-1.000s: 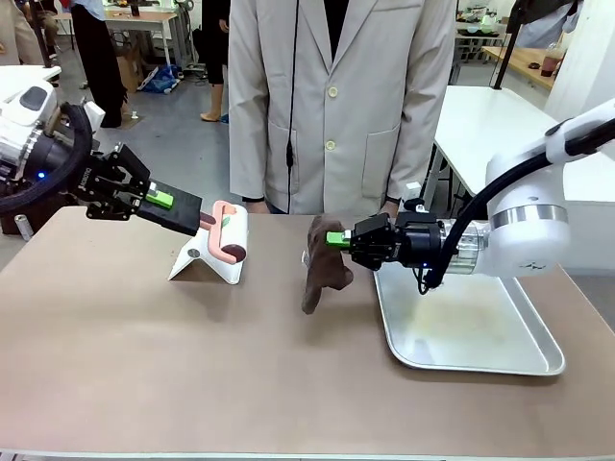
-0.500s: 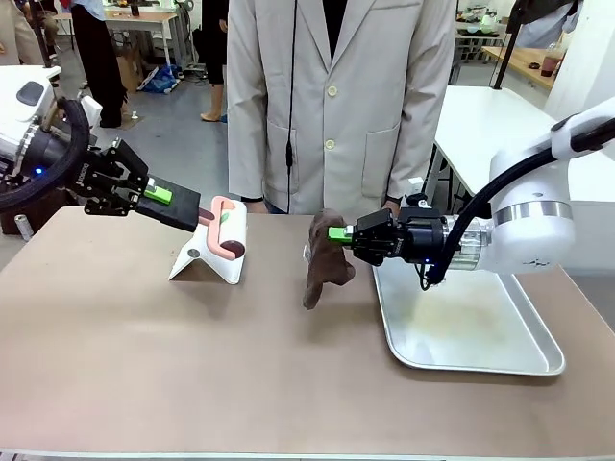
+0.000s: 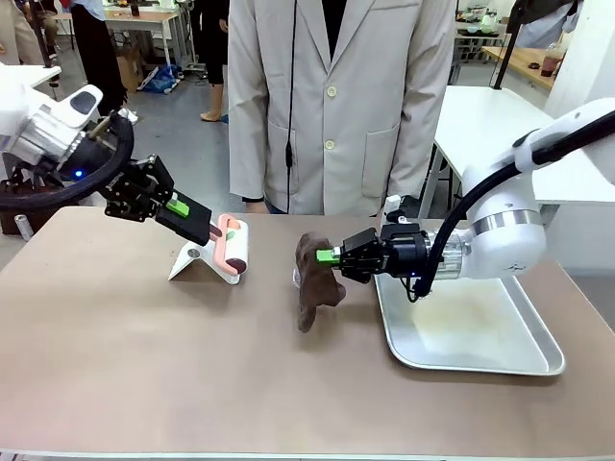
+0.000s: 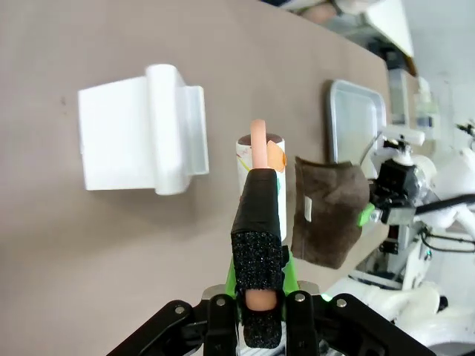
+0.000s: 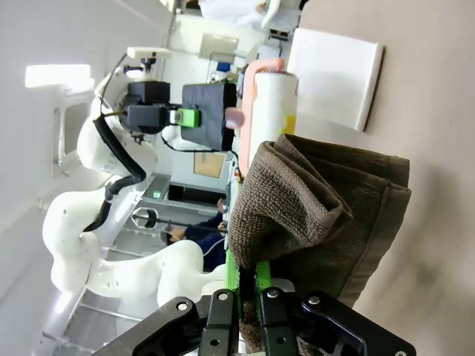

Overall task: Clean the surface of the table.
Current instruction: Return the Lint Roller and towel to their original positions.

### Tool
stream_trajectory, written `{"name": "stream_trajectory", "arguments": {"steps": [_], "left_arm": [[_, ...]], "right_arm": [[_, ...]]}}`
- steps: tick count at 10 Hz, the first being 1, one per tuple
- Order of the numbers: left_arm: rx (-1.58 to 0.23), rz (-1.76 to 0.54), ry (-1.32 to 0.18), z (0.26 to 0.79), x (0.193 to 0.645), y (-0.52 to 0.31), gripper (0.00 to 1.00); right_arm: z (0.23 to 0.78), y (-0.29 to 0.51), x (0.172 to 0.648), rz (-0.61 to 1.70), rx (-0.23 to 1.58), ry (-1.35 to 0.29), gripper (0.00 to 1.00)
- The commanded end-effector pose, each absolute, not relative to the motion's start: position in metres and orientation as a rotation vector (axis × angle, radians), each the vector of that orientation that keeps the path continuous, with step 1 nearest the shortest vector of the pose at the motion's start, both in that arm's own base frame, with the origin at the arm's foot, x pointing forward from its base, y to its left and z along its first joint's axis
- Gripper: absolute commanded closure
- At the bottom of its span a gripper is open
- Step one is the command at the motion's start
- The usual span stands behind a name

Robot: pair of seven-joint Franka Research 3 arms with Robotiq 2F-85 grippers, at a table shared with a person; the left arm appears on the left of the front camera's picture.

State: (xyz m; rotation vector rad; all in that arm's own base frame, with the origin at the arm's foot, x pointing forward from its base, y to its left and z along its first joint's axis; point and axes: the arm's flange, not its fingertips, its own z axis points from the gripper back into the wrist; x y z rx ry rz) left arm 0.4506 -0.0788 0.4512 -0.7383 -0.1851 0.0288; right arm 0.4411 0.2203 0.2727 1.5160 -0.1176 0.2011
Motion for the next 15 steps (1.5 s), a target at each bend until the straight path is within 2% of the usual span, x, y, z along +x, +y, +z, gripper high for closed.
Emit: {"name": "stream_trajectory", "arguments": {"steps": [1,5,10,11,15], "left_arm": [[-0.623,0.121,-0.126,0.466,0.473,-0.097,0.78],[-0.514,0.017,-0.077,0.469,0.513,-0.126,0.78],[-0.489,-0.01,-0.074,0.459,0.532,-0.132,0.78],[-0.491,-0.007,-0.086,0.457,0.534,-0.132,0.96],[-0.451,-0.005,-0.061,0.448,0.544,-0.128,0.96]], "right_arm": [[0.276,0.227,0.453,0.209,1.495,-0.085,0.91],[0.271,0.222,0.455,0.19,1.496,-0.092,0.91],[0.271,0.219,0.457,0.191,1.518,-0.078,0.91],[0.27,0.217,0.458,0.187,1.522,-0.079,0.91],[0.267,0.214,0.459,0.172,1.534,-0.071,0.91]]}}
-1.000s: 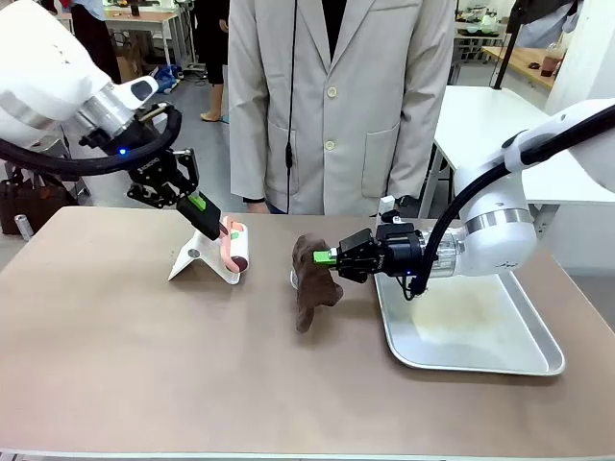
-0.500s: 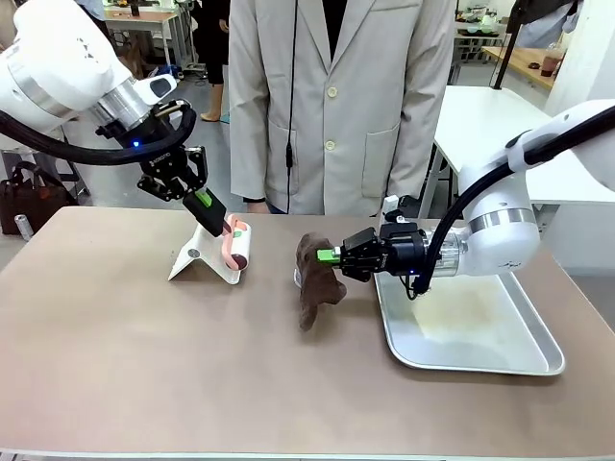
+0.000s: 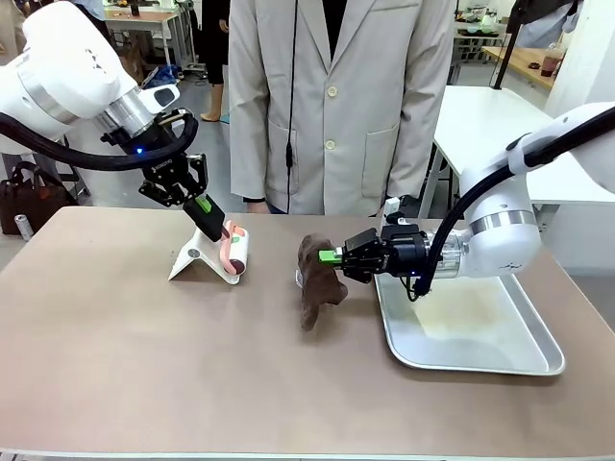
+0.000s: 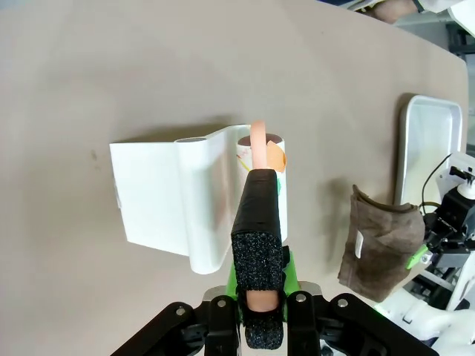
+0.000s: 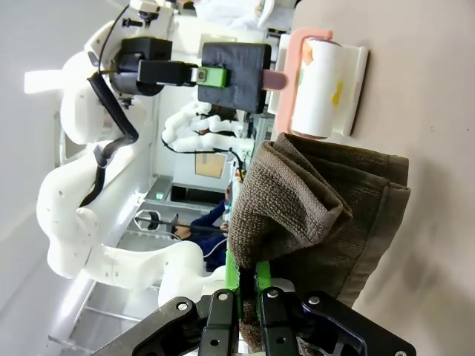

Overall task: Clean the surface of the table.
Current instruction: Return the Lint Roller and towel to their original positions.

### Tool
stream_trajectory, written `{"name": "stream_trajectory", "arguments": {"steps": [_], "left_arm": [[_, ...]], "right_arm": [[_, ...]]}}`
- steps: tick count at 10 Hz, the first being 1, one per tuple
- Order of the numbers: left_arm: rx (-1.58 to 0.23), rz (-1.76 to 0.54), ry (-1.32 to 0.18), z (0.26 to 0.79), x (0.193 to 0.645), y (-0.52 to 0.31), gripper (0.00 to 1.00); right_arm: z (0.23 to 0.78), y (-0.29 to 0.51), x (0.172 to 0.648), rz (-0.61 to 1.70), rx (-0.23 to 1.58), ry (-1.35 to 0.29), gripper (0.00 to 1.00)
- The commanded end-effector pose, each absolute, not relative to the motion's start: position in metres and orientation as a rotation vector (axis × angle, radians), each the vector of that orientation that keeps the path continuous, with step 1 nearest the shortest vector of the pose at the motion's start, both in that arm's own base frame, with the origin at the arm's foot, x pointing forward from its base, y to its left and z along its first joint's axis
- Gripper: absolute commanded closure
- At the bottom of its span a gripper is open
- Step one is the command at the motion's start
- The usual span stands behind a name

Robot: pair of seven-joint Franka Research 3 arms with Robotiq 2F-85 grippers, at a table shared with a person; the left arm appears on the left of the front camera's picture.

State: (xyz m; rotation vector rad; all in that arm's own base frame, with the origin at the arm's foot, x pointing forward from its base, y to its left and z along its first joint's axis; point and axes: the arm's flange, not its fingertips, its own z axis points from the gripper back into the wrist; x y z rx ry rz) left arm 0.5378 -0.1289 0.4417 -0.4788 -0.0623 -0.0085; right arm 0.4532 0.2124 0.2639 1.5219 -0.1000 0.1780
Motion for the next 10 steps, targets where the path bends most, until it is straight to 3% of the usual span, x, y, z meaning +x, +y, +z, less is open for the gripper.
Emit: {"name": "stream_trajectory", "arguments": {"steps": [1,10], "left_arm": [[-0.451,-0.017,-0.06,0.446,0.546,-0.129,0.96],[-0.465,-0.013,-0.041,0.426,0.547,-0.122,0.96]], "right_arm": [[0.267,0.214,0.459,0.17,1.535,-0.068,0.91],[0.266,0.212,0.462,0.156,1.536,-0.076,0.91]]}}
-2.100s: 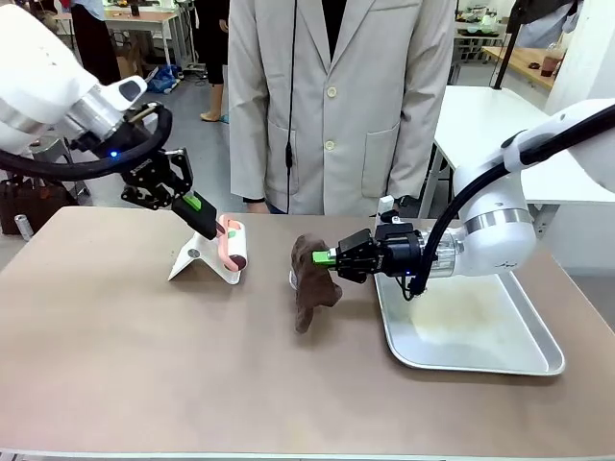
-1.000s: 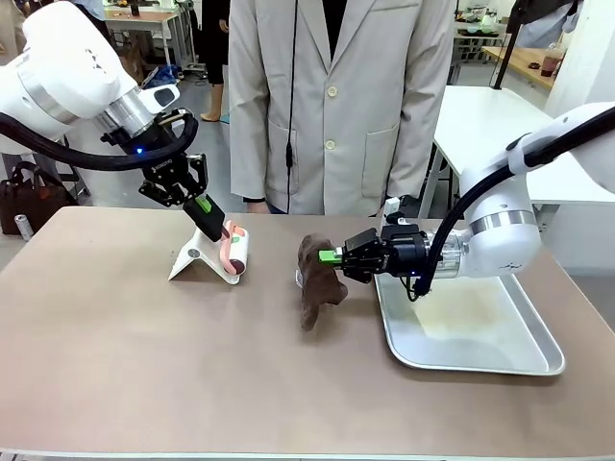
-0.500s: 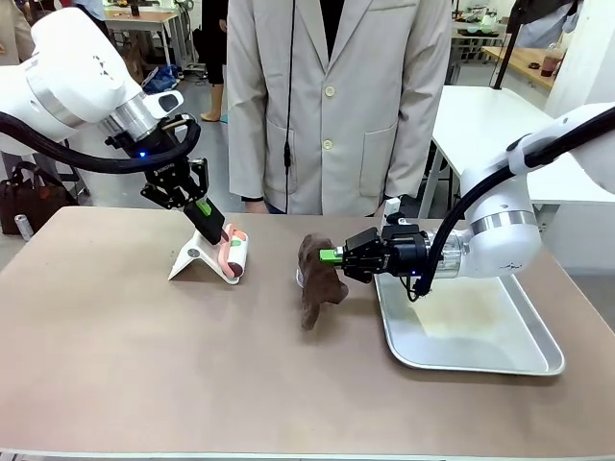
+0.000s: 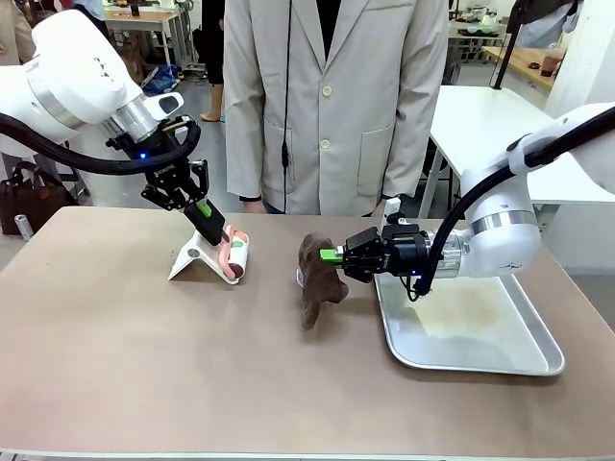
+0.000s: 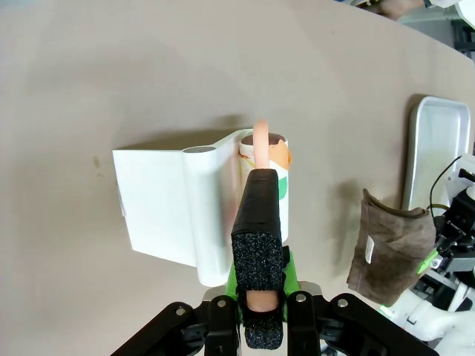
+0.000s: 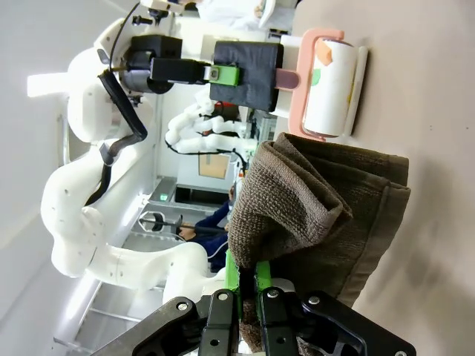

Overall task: Clean the surface of the table.
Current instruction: Return the Lint Roller and towel to their original positions.

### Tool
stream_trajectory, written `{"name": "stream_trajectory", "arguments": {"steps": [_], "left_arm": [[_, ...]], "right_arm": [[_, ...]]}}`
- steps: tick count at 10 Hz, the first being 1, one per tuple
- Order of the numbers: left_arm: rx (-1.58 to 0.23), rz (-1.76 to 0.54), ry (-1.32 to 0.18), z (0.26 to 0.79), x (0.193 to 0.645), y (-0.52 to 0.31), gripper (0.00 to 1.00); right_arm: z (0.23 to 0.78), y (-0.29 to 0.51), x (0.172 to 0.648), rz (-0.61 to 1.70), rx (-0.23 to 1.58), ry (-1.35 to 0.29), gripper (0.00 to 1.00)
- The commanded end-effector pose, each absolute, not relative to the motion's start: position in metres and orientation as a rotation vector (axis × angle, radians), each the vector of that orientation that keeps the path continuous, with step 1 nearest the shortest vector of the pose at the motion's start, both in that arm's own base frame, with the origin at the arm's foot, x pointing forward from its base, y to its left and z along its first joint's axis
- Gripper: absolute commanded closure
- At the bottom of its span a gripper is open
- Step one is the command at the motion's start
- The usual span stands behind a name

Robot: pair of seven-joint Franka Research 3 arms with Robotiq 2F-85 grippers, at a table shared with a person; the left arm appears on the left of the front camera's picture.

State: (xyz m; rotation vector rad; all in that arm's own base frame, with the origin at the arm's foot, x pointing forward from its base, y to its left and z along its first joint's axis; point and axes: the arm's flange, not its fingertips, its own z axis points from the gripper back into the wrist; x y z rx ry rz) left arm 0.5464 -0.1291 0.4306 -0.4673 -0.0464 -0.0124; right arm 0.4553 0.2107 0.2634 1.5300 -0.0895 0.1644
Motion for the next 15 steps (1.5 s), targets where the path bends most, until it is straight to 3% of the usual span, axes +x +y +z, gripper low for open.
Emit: {"name": "stream_trajectory", "arguments": {"steps": [1,15], "left_arm": [[-0.472,-0.008,-0.037,0.423,0.547,-0.121,0.96],[-0.681,0.022,0.009,0.391,0.542,-0.072,0.96]], "right_arm": [[0.265,0.21,0.463,0.145,1.516,-0.083,0.91],[0.266,0.218,0.459,0.151,1.457,-0.074,0.91]]}}
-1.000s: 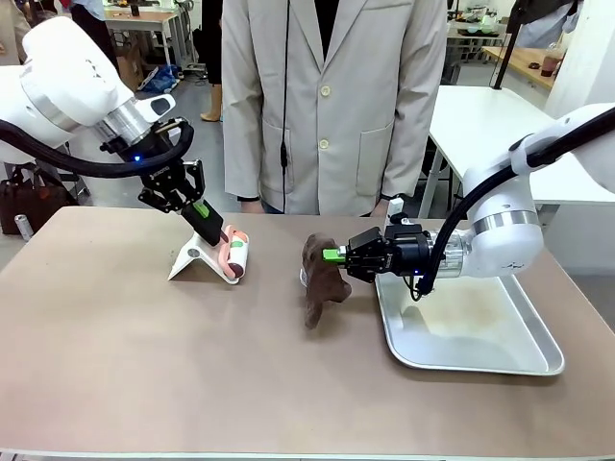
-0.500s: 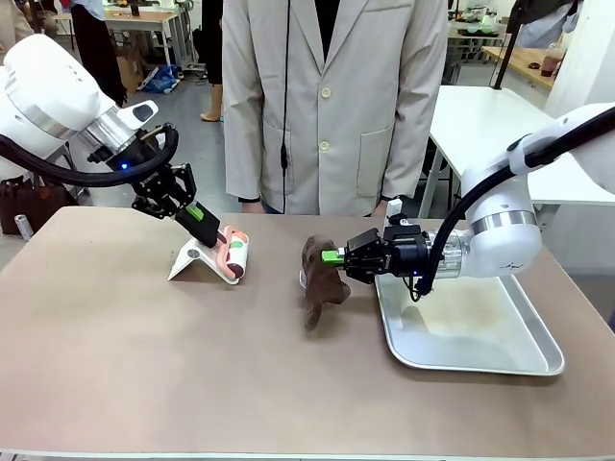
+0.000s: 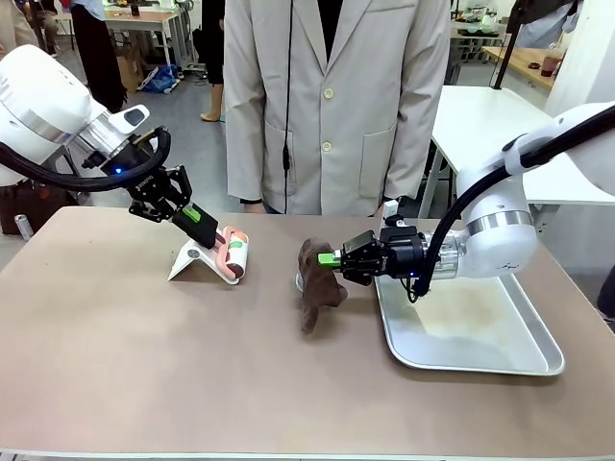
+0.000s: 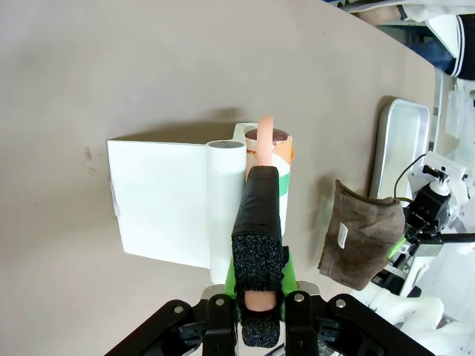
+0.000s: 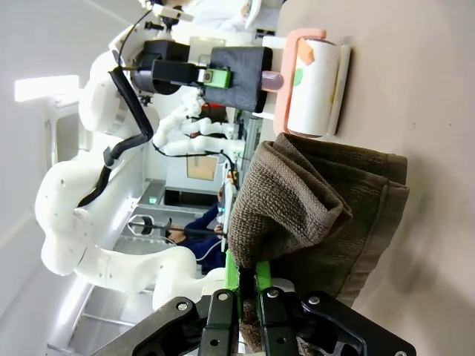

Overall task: Clean the surface of the table.
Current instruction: Return the Lint Roller and towel to their original positions.

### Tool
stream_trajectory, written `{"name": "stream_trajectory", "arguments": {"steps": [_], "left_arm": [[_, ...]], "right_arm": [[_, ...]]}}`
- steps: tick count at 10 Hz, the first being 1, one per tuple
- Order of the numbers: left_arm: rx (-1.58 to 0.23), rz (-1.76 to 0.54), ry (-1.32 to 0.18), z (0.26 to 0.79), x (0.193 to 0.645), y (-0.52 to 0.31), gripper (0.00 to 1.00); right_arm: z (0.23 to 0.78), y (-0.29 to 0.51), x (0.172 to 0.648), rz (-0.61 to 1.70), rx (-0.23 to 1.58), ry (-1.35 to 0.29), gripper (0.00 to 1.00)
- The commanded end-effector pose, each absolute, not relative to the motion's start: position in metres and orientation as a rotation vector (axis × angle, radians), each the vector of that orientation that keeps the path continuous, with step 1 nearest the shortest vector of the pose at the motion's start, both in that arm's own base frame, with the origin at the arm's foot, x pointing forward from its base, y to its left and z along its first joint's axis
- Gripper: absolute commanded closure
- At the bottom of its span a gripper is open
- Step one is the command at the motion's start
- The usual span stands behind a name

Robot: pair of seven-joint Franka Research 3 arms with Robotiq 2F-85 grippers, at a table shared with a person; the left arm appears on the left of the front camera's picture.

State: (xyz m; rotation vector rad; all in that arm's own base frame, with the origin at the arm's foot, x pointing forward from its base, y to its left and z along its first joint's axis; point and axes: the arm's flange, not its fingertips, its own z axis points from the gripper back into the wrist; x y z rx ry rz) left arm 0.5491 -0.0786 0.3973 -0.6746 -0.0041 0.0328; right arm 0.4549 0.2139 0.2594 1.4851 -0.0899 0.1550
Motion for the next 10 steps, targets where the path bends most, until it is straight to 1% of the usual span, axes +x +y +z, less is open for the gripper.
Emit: {"name": "stream_trajectory", "arguments": {"steps": [1,3,4,5,6,7,8,9,10], "left_arm": [[-0.684,0.023,0.008,0.39,0.542,-0.072,0.96],[-0.681,0.024,0.01,0.389,0.542,-0.069,0.96],[-0.679,0.026,0.012,0.39,0.542,-0.069,0.96],[-0.678,0.03,0.01,0.39,0.542,-0.068,0.2],[-0.676,0.028,0.006,0.391,0.541,-0.067,0.21],[-0.676,0.024,-0.001,0.394,0.541,-0.066,0.0],[-0.68,0.024,-0.007,0.397,0.541,-0.065,0.18],[-0.684,0.025,-0.014,0.399,0.54,-0.064,0.0],[-0.687,0.028,-0.018,0.401,0.541,-0.062,0.0]], "right_arm": [[0.266,0.218,0.459,0.152,1.446,-0.074,0.91],[0.267,0.217,0.459,0.148,1.402,-0.084,0.91],[0.268,0.216,0.459,0.15,1.366,-0.068,0.79],[0.268,0.216,0.458,0.151,1.345,-0.061,0.39],[0.268,0.216,0.456,0.158,1.334,-0.057,0.28],[0.268,0.216,0.456,0.159,1.328,-0.059,0.0],[0.268,0.215,0.456,0.161,1.32,-0.064,0.0],[0.268,0.214,0.456,0.161,1.3,-0.068,0.0],[0.269,0.214,0.455,0.17,1.283,-0.07,0.06]]}}
